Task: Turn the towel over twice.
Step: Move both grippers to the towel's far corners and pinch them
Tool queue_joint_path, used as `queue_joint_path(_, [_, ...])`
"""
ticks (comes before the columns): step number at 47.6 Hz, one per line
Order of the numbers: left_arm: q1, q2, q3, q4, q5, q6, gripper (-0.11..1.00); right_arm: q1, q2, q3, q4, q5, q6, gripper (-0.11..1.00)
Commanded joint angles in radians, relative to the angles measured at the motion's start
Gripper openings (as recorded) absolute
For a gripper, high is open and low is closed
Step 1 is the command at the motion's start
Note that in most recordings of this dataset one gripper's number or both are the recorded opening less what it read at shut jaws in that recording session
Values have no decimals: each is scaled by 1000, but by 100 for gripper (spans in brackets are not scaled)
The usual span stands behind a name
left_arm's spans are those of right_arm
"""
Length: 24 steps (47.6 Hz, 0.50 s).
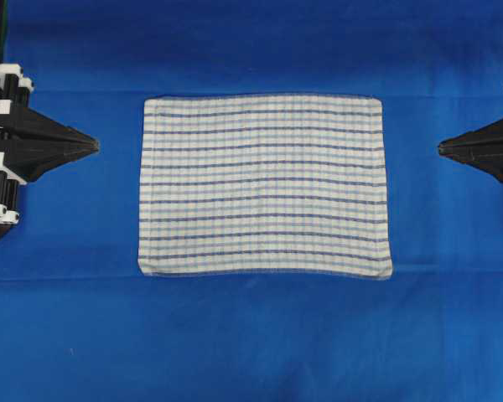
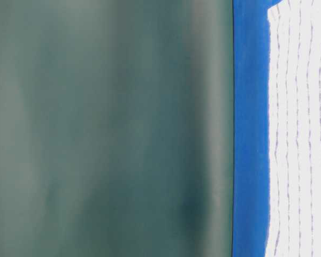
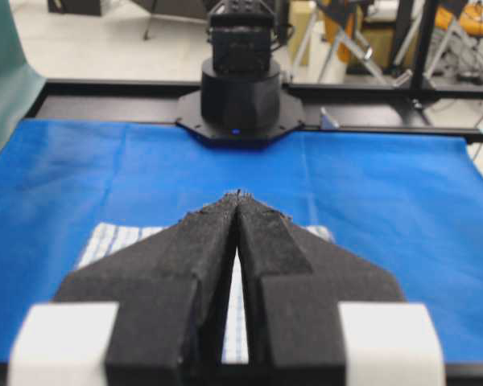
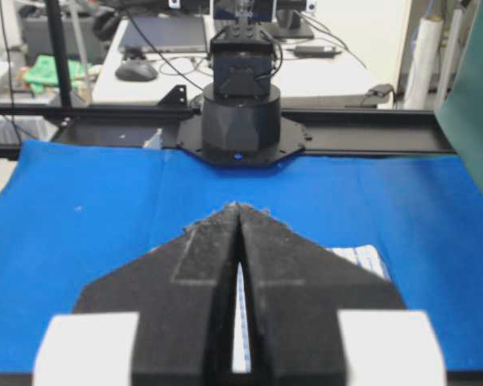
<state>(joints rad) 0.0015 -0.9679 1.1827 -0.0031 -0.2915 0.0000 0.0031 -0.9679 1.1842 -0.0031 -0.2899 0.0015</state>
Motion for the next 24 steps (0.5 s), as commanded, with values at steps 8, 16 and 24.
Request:
queue_joint_path(8, [17, 14, -12, -15, 18, 8, 0, -49, 11, -37, 6, 78, 11, 0])
queue_joint_path(16, [75, 49, -5, -20, 20, 3, 0, -117, 40, -51, 17, 161, 37, 0])
queue_joint_path(24, [160, 118, 5, -20, 17, -9, 0, -221, 101, -51, 17, 190, 72, 0])
